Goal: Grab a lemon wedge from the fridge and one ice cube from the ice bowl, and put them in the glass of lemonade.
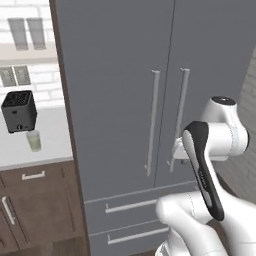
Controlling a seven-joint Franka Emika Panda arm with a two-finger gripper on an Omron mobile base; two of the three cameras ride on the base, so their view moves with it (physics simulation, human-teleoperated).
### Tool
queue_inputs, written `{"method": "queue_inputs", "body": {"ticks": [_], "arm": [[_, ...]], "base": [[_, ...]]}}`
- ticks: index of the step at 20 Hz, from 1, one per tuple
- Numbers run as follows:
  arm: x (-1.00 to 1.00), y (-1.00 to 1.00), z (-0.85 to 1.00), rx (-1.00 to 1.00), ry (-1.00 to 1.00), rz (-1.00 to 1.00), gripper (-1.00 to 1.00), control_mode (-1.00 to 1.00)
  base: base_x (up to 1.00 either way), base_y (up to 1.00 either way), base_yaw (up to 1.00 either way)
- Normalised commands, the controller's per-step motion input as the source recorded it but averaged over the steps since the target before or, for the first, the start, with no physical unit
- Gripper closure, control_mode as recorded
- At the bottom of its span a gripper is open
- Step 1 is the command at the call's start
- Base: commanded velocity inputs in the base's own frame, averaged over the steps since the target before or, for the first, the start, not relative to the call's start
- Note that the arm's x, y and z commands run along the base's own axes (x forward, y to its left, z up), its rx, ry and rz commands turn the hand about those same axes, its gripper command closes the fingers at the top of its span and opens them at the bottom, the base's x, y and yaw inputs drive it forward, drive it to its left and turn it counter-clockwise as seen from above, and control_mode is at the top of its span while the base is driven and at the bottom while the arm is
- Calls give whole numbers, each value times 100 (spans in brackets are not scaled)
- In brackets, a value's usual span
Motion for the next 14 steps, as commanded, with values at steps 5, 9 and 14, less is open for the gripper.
{"method": "queue_inputs", "body": {"ticks": [5,9,14], "arm": [[0,0,0,0,0,0,-100,100],[0,0,0,0,0,0,-100,100],[0,0,0,0,0,0,-100,100]], "base": [[-67,2,-10],[-48,0,0],[-49,8,1]]}}
